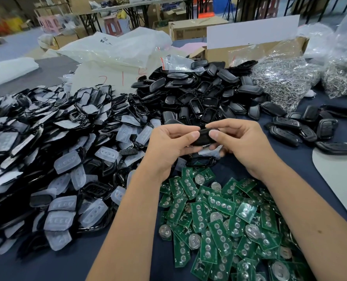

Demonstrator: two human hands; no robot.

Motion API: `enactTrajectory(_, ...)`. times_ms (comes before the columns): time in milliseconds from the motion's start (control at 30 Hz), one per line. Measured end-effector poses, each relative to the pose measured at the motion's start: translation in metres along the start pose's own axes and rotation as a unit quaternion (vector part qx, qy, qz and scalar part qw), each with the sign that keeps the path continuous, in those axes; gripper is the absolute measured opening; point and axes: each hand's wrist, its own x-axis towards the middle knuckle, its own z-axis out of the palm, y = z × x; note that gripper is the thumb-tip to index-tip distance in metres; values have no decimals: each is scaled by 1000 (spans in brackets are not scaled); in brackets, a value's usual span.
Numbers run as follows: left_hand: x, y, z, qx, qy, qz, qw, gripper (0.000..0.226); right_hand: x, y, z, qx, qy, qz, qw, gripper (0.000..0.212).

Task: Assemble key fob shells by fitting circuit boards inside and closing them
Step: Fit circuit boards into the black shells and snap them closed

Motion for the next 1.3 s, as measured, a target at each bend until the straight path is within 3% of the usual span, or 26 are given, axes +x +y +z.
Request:
enactTrajectory(667, 3, -6, 1, 130, 34, 158, 978, 13, -1, -4, -1, 56, 7, 2, 998, 24)
enactTrajectory(967, 4, -10, 3, 119, 19, 146, 982, 17, -1, -5, -4, -39, 39, 7, 998, 25)
enactTrajectory(1133, 4, -10, 2, 131, 27, 143, 981, 16, -1, -6, -2, -38, 37, -20, 998, 17)
enactTrajectory(1300, 4, -12, 5, 247, 41, 173, 953, 18, -1, -4, 3, -213, 45, -101, 971, 25)
